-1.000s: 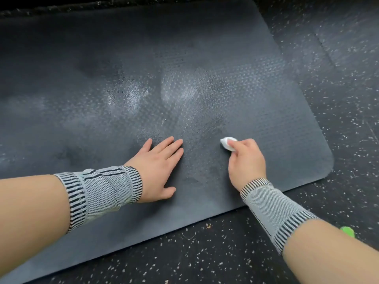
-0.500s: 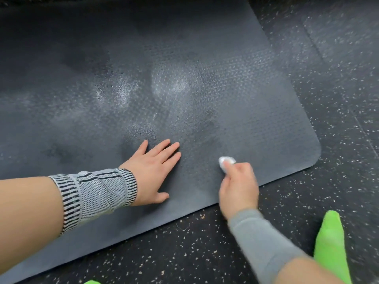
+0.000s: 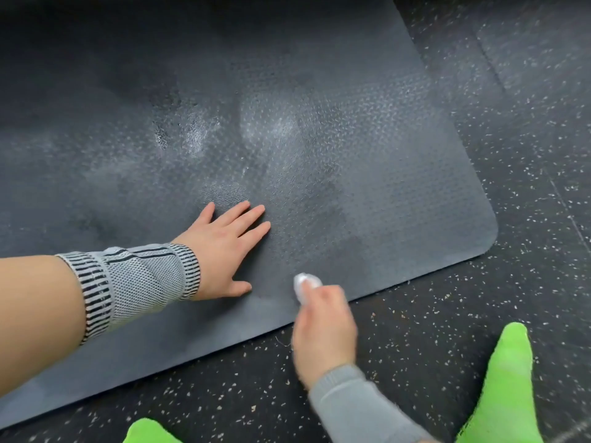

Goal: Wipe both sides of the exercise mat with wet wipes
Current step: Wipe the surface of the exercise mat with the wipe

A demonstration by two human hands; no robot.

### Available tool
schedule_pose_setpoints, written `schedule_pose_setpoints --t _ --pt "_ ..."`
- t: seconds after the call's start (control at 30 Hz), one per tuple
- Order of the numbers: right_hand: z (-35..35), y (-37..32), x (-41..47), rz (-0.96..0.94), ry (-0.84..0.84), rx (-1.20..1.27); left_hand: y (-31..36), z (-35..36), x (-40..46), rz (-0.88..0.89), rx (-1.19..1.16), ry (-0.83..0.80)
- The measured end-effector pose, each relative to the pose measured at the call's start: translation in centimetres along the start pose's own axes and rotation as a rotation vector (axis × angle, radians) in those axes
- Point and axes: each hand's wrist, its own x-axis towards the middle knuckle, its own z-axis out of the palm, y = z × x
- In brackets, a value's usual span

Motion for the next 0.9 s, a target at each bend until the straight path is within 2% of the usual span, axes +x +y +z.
schedule_pose_setpoints --t 0.07,0.13,0.2,0.27,0.33,0.47,0.57,0.63,0.7,0.77,0.83,0.9 --pt "2.1 -2.6 -2.2 -0.142 -0.111 0.127 -0.3 -0.2 -0.2 -0.021 -0.015 0.014" --pt "2.6 -2.9 -2.1 -0.166 -0.115 0.24 -1.1 -0.3 -0.5 -0.058 -0.031 0.035" --pt "1.0 -1.4 0.1 -0.079 -0.004 0.279 -2.4 0.0 -1.1 -0.111 -0.047 0.054" --pt "-0.6 1.0 2.4 0.034 0.152 0.208 -3.7 0.5 -1.6 -0.174 -0.063 0.055" --pt "-0.5 2.3 3.1 0.072 0.204 0.107 -4.6 1.0 -1.9 -0.225 -0.063 0.051" --pt "3.2 -2.9 -1.1 -0.125 -0.035 0.104 -5.3 1.2 -2.3 -0.268 -0.075 0.034" --pt "4.2 -5.1 -2.9 -0.297 -0.05 0.163 -5.3 1.2 -2.3 -0.275 -0.086 0.039" --pt "2.5 -4.1 -0.5 -0.28 -0.081 0.183 -5.4 1.3 -2.3 -0.276 -0.088 0.036" --pt "0.1 -2.3 3.3 -0.203 0.132 0.168 -5.6 1.4 -2.3 -0.271 -0.096 0.032" --pt "-1.3 0.1 6.8 -0.036 0.228 0.127 -5.5 1.3 -2.2 -0.266 -0.103 0.027" --pt "-0.9 0.3 7.5 -0.002 0.18 0.082 -5.6 1.2 -2.2 -0.273 -0.101 0.022" --pt "0.6 -1.8 5.1 -0.095 0.115 0.047 -5.7 1.1 -2.1 -0.278 -0.103 0.02"
